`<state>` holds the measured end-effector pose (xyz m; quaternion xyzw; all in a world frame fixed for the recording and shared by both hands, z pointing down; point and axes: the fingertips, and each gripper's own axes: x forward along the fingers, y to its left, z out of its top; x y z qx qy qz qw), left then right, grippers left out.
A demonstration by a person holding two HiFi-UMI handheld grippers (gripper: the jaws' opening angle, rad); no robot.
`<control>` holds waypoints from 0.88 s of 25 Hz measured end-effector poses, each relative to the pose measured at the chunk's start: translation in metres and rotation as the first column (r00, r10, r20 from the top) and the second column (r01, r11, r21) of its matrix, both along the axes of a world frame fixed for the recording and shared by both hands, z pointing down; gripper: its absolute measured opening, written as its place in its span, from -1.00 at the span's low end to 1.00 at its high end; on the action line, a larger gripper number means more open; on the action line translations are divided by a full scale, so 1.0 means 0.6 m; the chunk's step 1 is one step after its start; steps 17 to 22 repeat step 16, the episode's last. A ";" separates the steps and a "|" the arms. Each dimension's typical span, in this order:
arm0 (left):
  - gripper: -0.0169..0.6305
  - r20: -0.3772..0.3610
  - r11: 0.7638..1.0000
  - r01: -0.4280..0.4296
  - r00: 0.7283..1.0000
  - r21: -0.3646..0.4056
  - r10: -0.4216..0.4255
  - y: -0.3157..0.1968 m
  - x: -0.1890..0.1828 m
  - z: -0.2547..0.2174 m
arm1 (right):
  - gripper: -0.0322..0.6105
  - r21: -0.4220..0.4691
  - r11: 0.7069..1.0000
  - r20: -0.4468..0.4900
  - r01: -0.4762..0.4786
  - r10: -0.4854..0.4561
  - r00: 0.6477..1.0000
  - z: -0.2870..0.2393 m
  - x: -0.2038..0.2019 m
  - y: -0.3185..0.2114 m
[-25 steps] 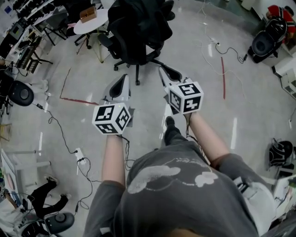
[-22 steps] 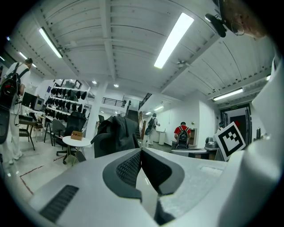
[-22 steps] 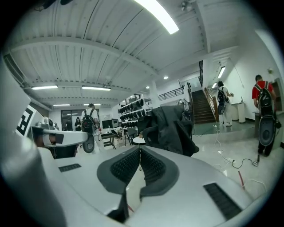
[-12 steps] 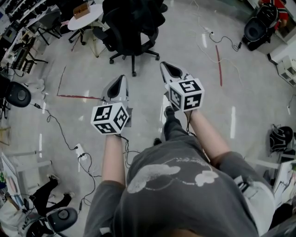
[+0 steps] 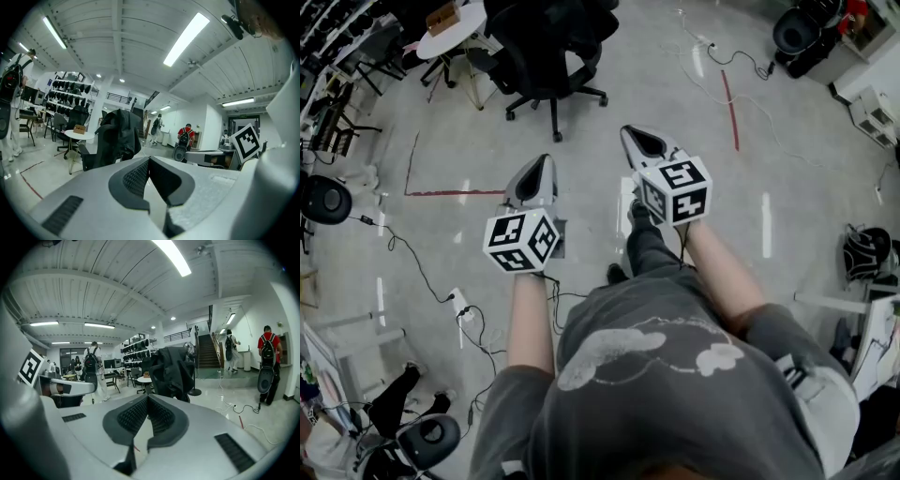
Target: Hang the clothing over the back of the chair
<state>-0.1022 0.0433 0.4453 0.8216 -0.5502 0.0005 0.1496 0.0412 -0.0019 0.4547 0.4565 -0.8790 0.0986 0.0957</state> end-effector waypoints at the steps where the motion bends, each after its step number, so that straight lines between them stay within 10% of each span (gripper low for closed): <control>1: -0.94 0.000 1.000 -0.003 1.000 -0.004 0.003 0.003 0.004 0.004 | -0.93 -0.003 1.000 -0.004 0.000 0.000 1.000 0.004 0.004 0.004; 22: -0.94 0.008 0.996 -0.056 0.998 -0.069 0.057 0.017 0.036 0.051 | -0.93 -0.041 0.999 -0.027 0.033 -0.035 0.999 0.044 0.031 0.024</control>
